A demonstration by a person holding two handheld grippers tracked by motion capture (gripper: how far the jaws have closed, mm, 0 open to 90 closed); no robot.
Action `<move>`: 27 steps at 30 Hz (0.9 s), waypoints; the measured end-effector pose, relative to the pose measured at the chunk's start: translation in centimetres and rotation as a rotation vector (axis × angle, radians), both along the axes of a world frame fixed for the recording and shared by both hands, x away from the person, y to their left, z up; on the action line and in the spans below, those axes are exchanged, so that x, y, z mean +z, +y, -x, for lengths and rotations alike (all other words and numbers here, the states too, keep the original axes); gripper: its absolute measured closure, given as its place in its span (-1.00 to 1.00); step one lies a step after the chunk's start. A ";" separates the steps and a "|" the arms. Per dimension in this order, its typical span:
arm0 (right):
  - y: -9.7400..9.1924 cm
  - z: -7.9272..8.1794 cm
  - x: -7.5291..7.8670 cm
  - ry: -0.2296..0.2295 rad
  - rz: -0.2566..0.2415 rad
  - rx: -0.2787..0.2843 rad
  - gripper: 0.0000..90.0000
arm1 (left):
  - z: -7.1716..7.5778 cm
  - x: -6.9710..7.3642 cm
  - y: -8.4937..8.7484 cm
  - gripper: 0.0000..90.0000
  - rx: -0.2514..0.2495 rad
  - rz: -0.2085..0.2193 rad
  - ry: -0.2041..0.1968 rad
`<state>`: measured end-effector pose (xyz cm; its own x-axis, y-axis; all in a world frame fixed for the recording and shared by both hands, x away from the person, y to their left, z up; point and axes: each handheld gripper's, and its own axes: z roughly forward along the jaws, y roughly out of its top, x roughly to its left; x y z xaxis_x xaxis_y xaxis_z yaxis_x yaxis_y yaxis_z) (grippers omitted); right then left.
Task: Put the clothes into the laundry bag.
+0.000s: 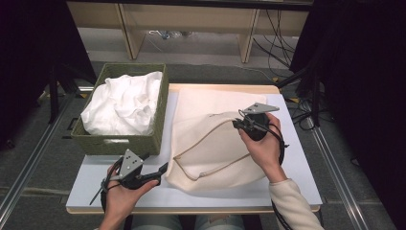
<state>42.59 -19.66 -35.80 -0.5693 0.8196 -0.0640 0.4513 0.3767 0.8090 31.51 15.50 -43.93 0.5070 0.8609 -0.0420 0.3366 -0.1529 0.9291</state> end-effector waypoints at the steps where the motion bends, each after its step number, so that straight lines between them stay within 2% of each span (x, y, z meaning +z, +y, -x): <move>1: 0.3 0.0 0.3 -0.009 -0.011 -0.003 0.92 | -0.2 0.3 0.0 -0.67 0.024 -0.011 -0.006; 3: 0.6 0.0 0.5 -0.013 -0.024 -0.006 0.92 | -0.6 1.0 0.2 -0.71 0.057 -0.028 -0.027; 5: 0.6 -0.1 0.5 -0.023 -0.019 0.003 0.92 | -1.1 1.6 0.2 -0.74 0.085 -0.021 -0.030; 7: 0.7 0.0 0.7 -0.031 -0.017 0.001 0.92 | -1.9 2.4 0.5 -0.78 0.116 -0.039 -0.053; 9: 0.7 0.0 0.7 -0.026 -0.022 -0.006 0.92 | -3.1 3.1 1.0 -0.84 0.138 -0.035 -0.045; 14: 0.7 0.1 0.5 -0.027 -0.013 -0.010 0.91 | -6.6 4.7 2.3 -0.91 0.202 -0.082 -0.033; 15: 0.6 0.0 0.5 -0.029 -0.014 0.000 0.91 | -7.9 5.5 2.8 -0.94 0.226 -0.094 -0.028; 16: 0.6 0.0 0.5 -0.029 -0.014 0.000 0.91 | -7.9 5.5 2.8 -0.96 0.226 -0.094 -0.028; 18: 0.6 0.0 0.5 -0.032 -0.013 0.000 0.91 | -9.5 6.4 3.5 -0.96 0.256 -0.104 -0.023; 21: 0.5 0.1 0.5 -0.028 -0.013 0.008 0.90 | -12.6 7.3 5.0 -1.00 0.314 -0.111 0.032; 22: 0.5 0.1 0.5 -0.028 -0.013 0.008 0.90 | -13.3 7.4 5.4 -1.00 0.325 -0.118 0.047; 23: 0.6 0.1 0.6 -0.021 -0.019 0.001 0.90 | -14.7 7.5 6.0 -1.00 0.351 -0.132 0.069; 27: 0.5 0.0 0.6 -0.024 -0.017 0.011 0.91 | -17.4 7.4 7.0 -1.00 0.372 -0.157 0.130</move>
